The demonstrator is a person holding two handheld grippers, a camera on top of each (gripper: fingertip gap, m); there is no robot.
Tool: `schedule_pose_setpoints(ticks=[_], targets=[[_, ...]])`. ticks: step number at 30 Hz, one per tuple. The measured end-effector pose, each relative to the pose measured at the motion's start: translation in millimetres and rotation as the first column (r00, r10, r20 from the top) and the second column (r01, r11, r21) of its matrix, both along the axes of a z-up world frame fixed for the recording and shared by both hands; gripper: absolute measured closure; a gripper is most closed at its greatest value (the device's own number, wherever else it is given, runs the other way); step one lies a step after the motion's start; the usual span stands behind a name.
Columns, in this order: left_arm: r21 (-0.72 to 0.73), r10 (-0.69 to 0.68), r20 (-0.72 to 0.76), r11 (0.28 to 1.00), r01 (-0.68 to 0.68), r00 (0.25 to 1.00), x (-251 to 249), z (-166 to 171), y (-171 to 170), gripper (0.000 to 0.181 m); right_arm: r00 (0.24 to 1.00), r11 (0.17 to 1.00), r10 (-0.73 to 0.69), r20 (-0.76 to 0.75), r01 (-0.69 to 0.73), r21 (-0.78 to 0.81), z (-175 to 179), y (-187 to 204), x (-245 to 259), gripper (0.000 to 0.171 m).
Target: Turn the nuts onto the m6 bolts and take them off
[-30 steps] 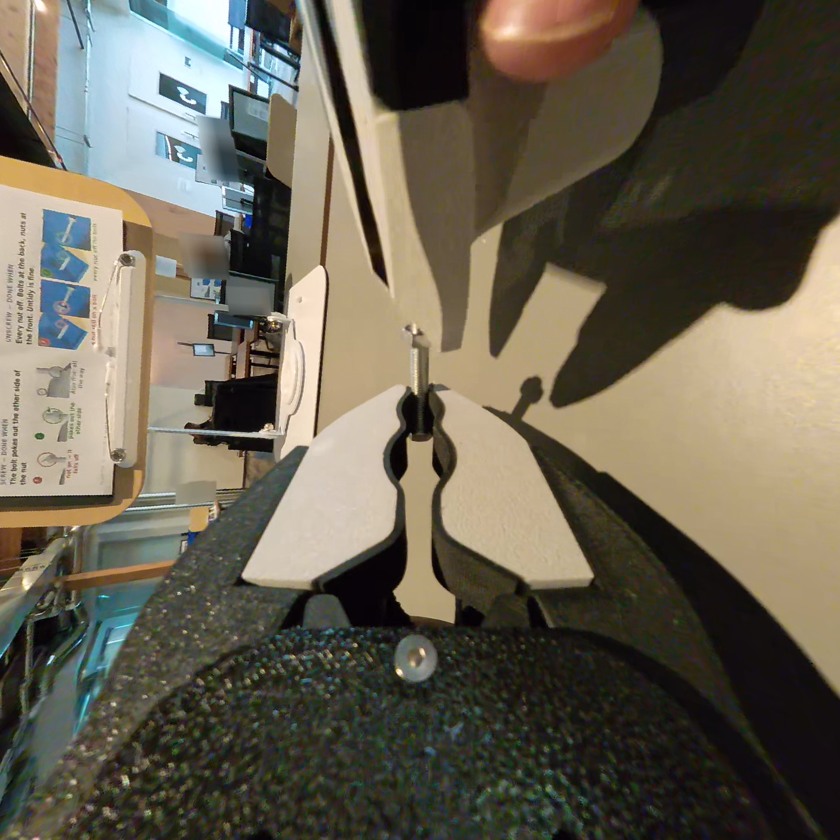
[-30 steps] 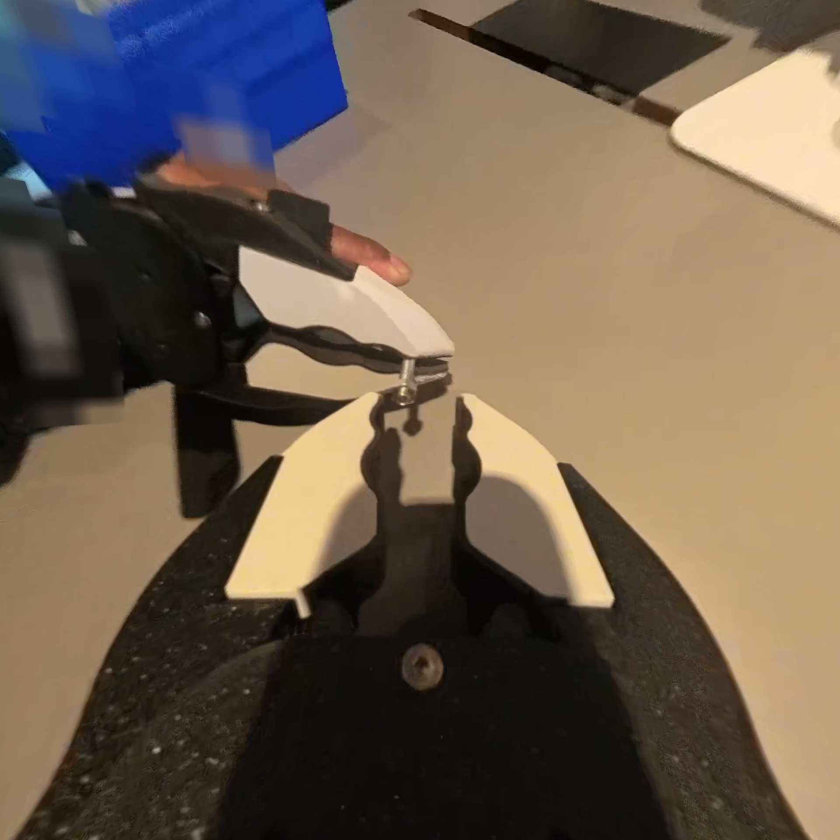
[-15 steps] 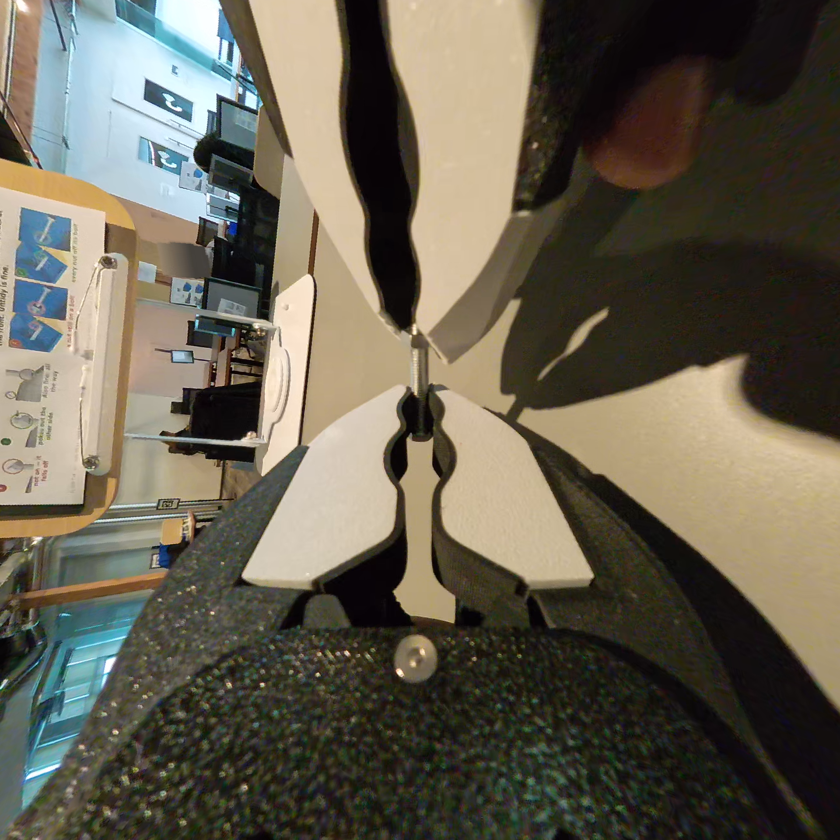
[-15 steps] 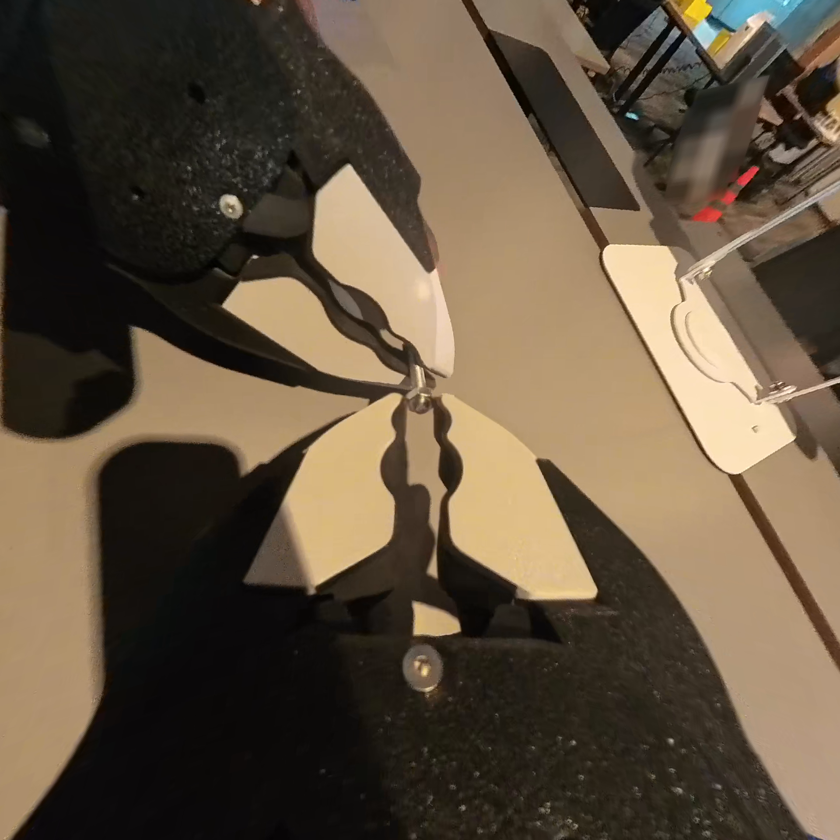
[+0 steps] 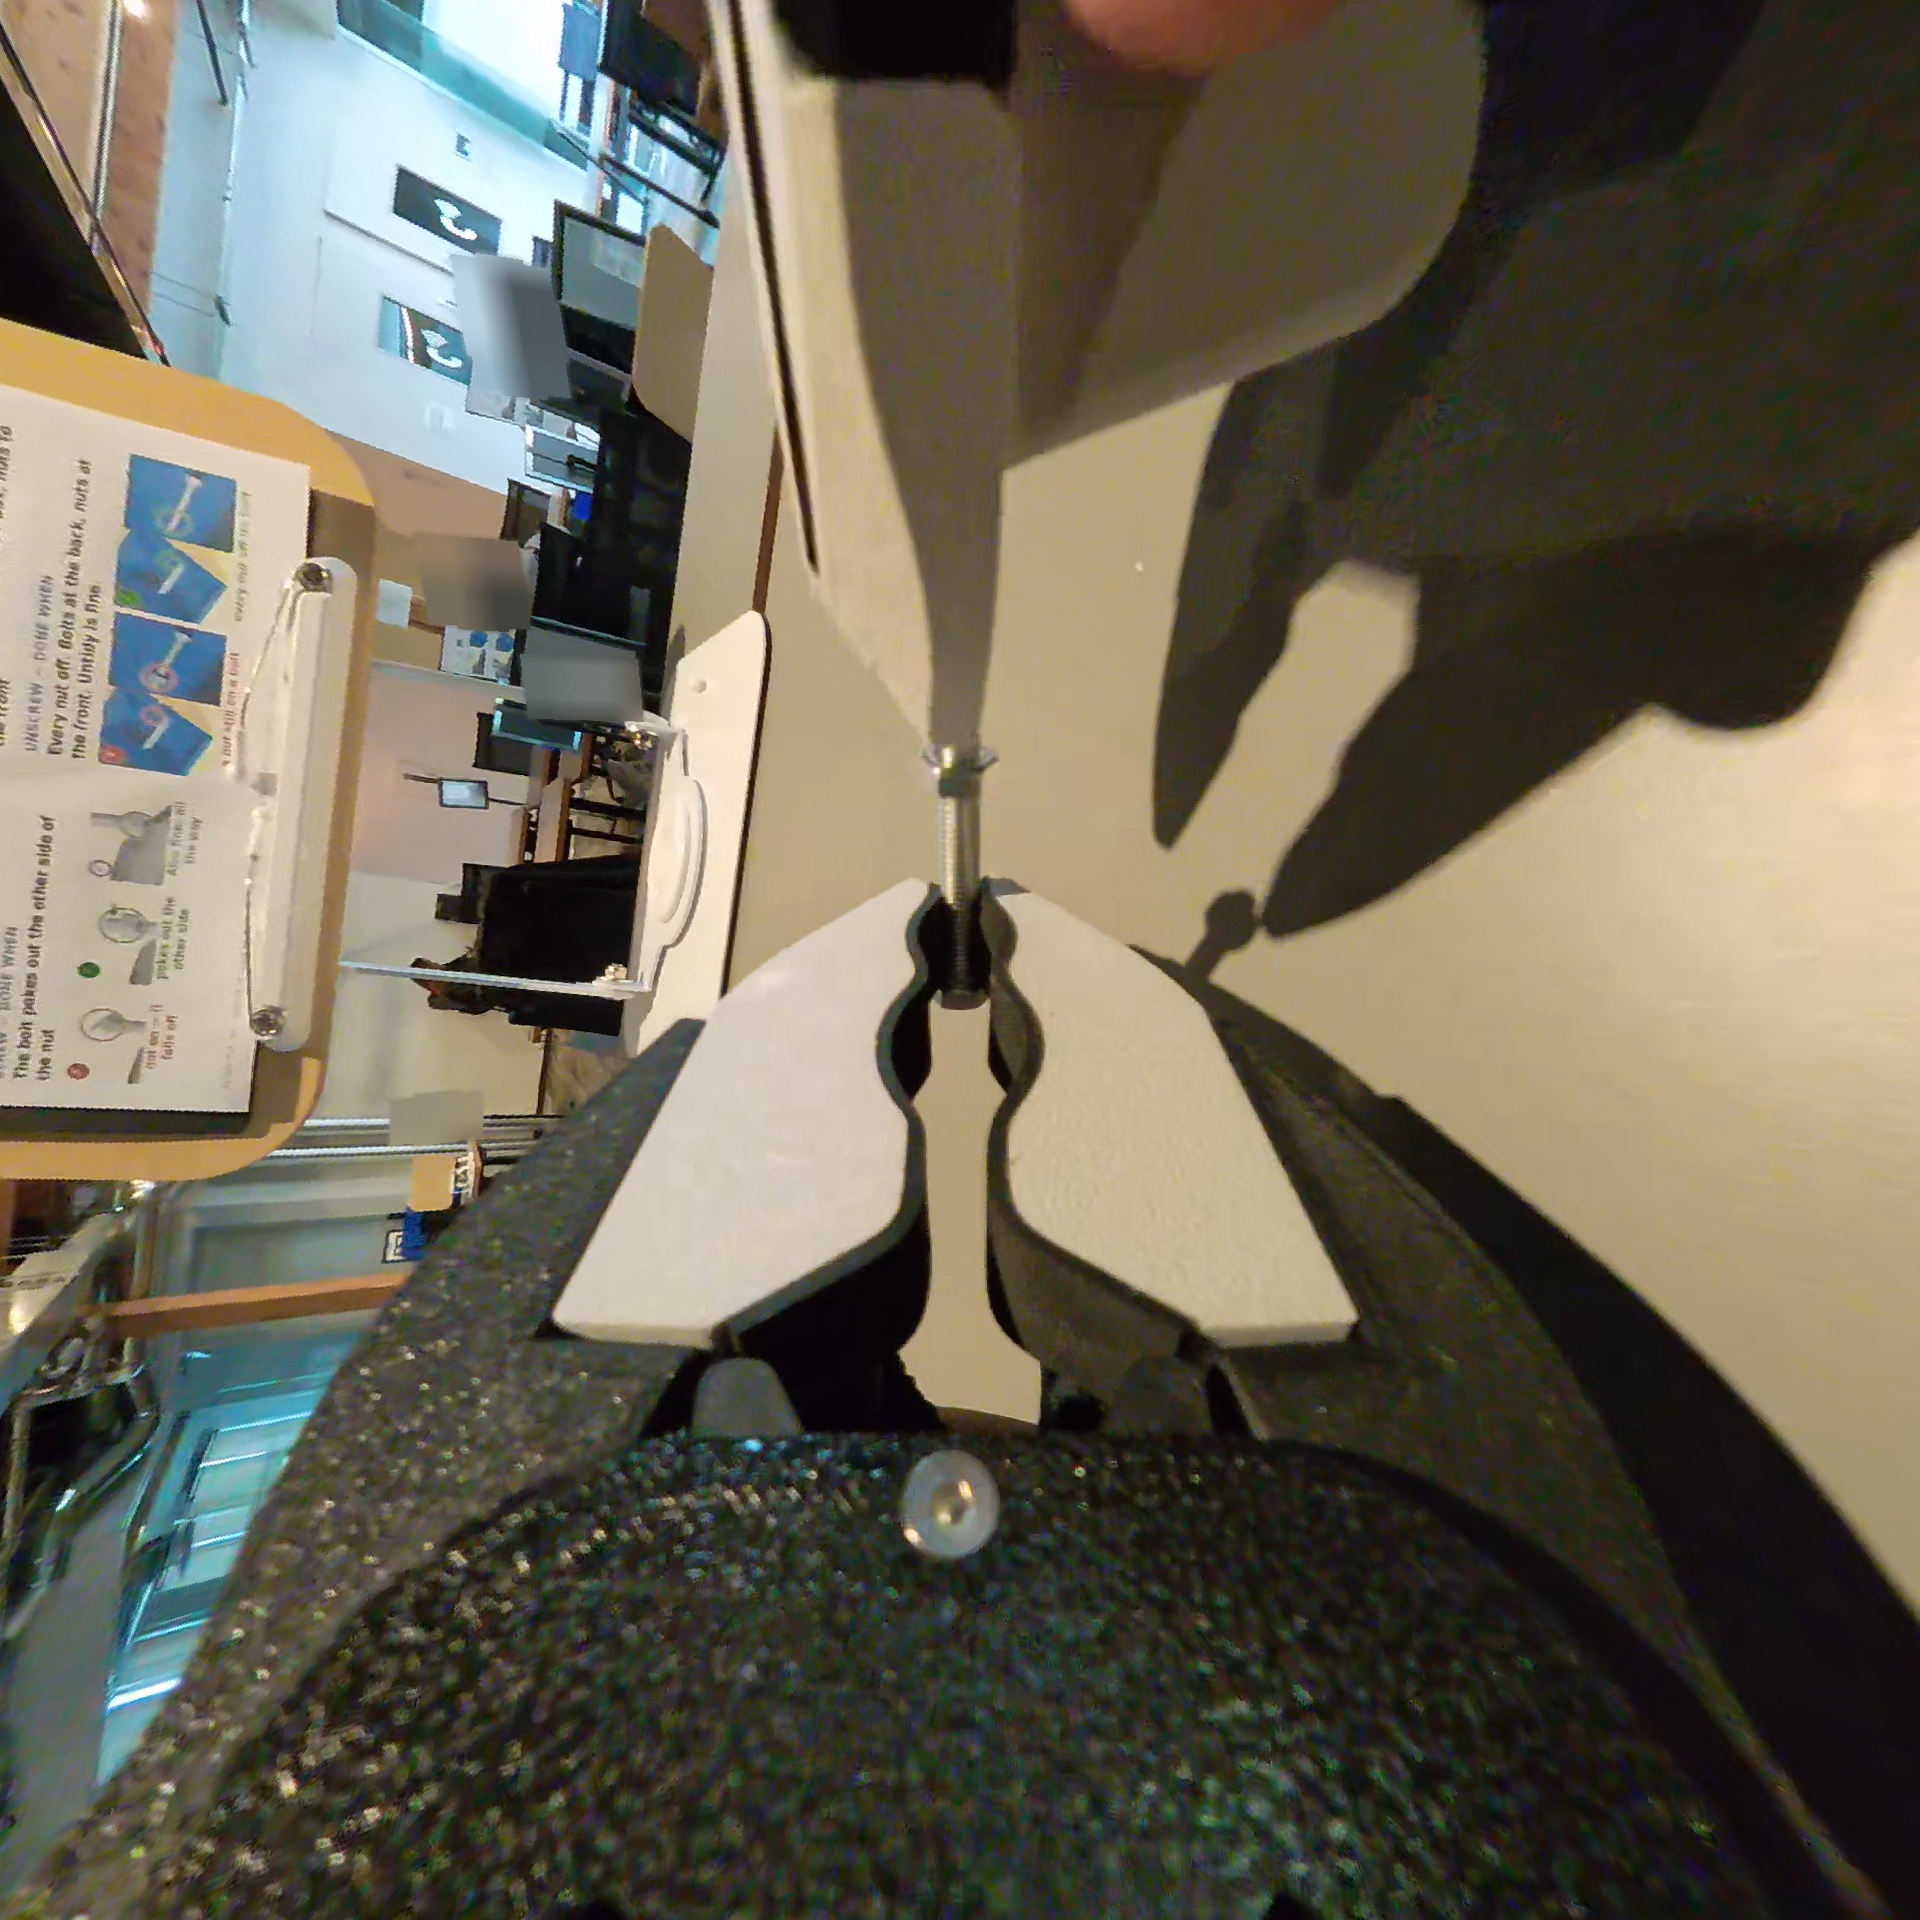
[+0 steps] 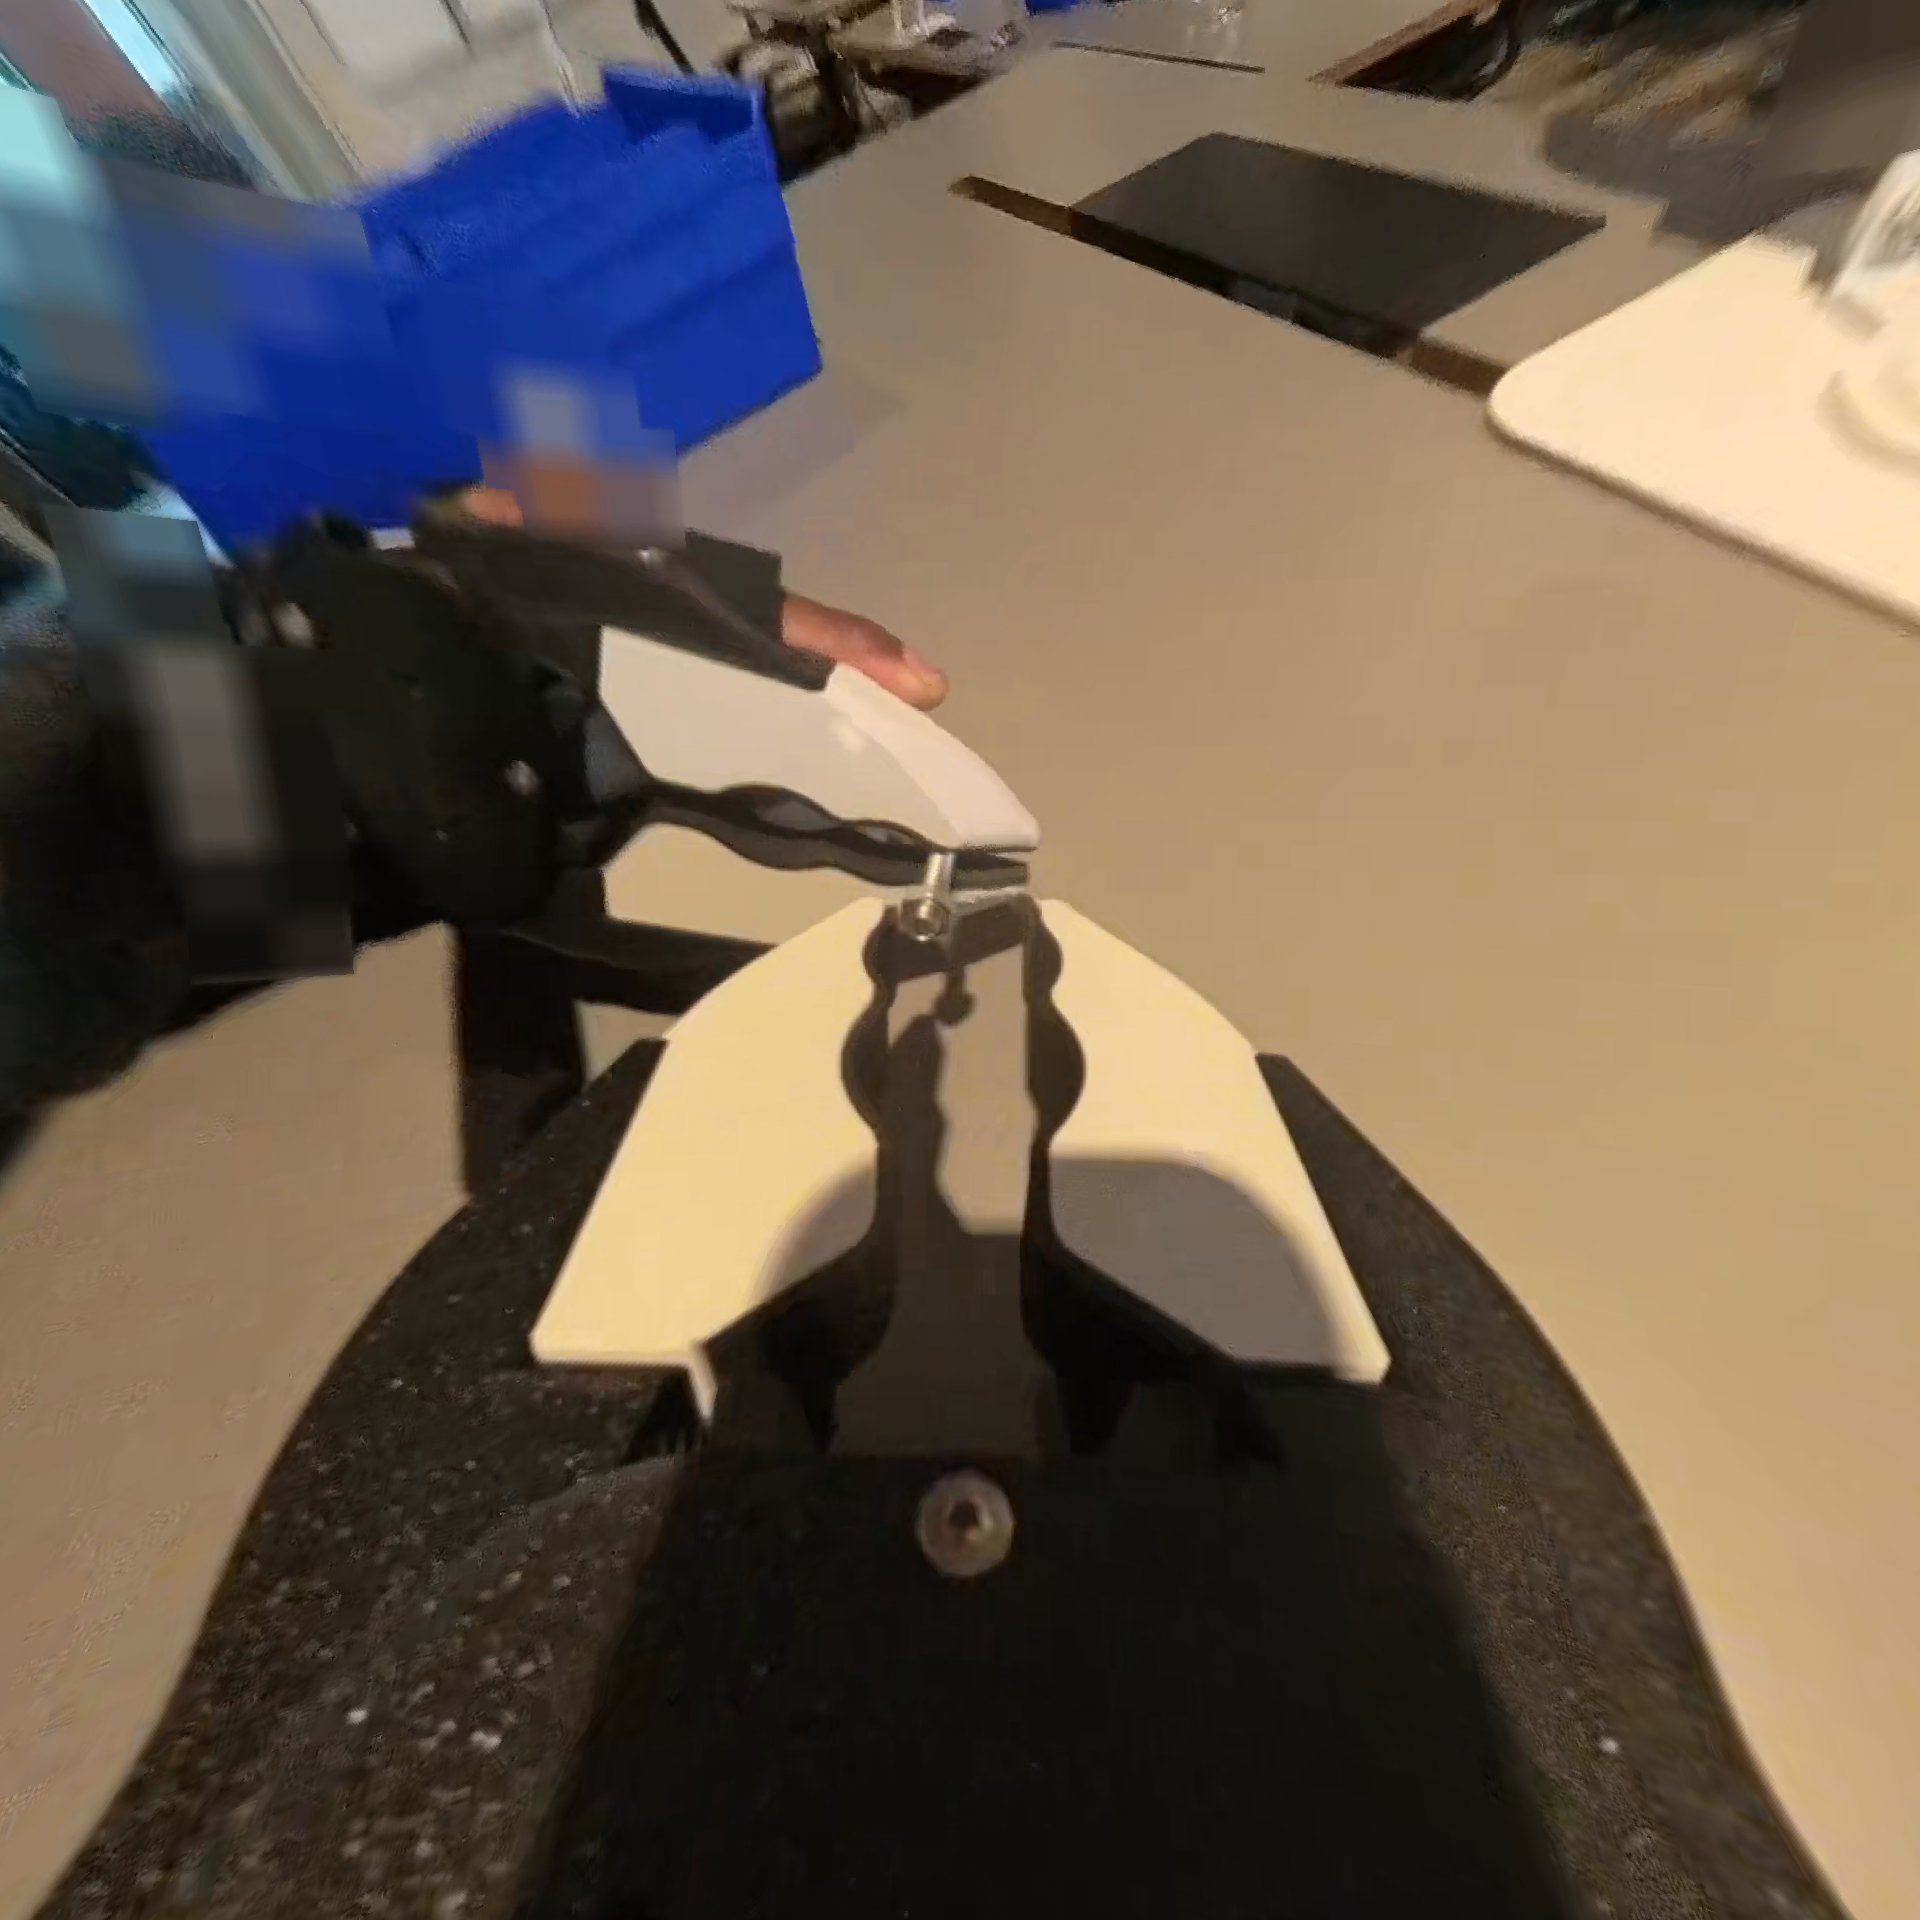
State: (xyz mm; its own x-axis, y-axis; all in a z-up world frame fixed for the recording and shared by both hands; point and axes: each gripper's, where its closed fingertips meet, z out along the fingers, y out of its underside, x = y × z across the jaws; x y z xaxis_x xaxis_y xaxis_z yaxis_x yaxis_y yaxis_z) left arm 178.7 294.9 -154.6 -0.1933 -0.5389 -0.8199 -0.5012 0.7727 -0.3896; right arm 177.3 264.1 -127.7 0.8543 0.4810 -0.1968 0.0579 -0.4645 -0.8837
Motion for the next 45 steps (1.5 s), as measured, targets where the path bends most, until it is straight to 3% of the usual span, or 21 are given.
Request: schedule_pose_setpoints(ticks=[3, 7, 14, 16, 19, 22, 24, 26, 30, 32, 36, 38, 41, 45], targets=[[-0.009, -0.004, -0.005, 1.000, 0.004, 1.000, -0.3, -1.1, -0.5, 0.176, 0.972, 0.996, 0.027, 0.233, -0.045, 0.072, -2.2, -1.9, -2.7, 0.147], [-0.012, -0.008, -0.010, 1.000, 0.008, 1.000, -0.5, -2.0, -1.3, 0.176, 0.901, 0.988, 0.023, 0.433, -0.085, 0.125, -6.9, -1.6, -7.4, 0.148], [0.003, -0.009, -0.022, 1.000, 0.010, 1.000, -0.4, -3.9, -2.2, 0.176, 0.831, 0.990, -0.020, 0.556, -0.063, 0.130, -17.1, 1.9, -5.2, 0.161], [0.031, 0.000, -0.025, 1.000, 0.001, 1.000, -0.8, -3.7, 0.1, 0.176, 0.883, 0.997, -0.036, 0.469, -0.003, 0.083, -18.7, 3.1, -5.7, 0.161], [0.075, 0.014, -0.029, 0.997, -0.012, 0.999, -1.9, -1.8, 3.3, 0.176, 0.991, 0.993, -0.093, 0.096, 0.100, -0.065, -17.9, 3.5, -11.5, 0.161], [0.070, 0.010, -0.017, 0.998, -0.008, 1.000, -1.2, -0.5, 1.8, 0.176, 0.956, 0.981, -0.118, -0.269, 0.071, -0.178, -14.2, 2.6, -15.5, 0.161], [0.051, 0.002, 0.001, 0.999, -0.002, 1.000, 0.2, 1.9, -1.0, 0.176, 0.933, 0.983, -0.091, -0.347, 0.028, -0.183, -9.6, 2.2, -15.3, 0.156], [0.039, 0.002, 0.006, 0.999, -0.002, 1.000, 0.3, 2.3, -1.2, 0.176, 0.956, 0.988, -0.072, -0.283, 0.030, -0.149, -8.3, 2.7, -11.0, 0.143], [0.030, 0.012, 0.000, 0.999, -0.012, 1.000, -1.1, 1.2, 1.6, 0.176, 0.991, 0.998, -0.060, 0.117, 0.061, -0.011, -11.2, 4.4, 5.1, 0.132], [0.025, 0.013, -0.005, 1.000, -0.013, 1.000, -1.5, 0.1, 1.7, 0.176, 0.942, 0.996, -0.060, 0.329, 0.035, 0.083, -8.6, 4.4, 9.1, 0.133], [0.020, 0.010, -0.015, 1.000, -0.010, 1.000, -1.8, -2.0, 1.3, 0.176, 0.763, 0.972, -0.055, 0.644, -0.106, 0.209, -6.9, 1.0, 4.1, 0.137], [0.027, 0.009, -0.019, 1.000, -0.008, 1.000, -1.9, -2.3, 1.0, 0.176, 0.714, 0.964, -0.049, 0.699, -0.148, 0.219, -9.1, -0.2, 0.2, 0.140], [0.040, 0.004, -0.026, 0.999, -0.003, 1.000, -1.7, -2.8, -0.1, 0.176, 0.700, 0.966, -0.053, 0.712, -0.145, 0.214, -12.8, 1.1, -1.7, 0.151], [0.090, 0.016, -0.040, 0.996, -0.012, 0.999, -1.9, -3.0, 1.6, 0.176, 0.743, 0.982, -0.061, 0.666, -0.077, 0.175, -16.7, 2.9, -2.7, 0.161]])
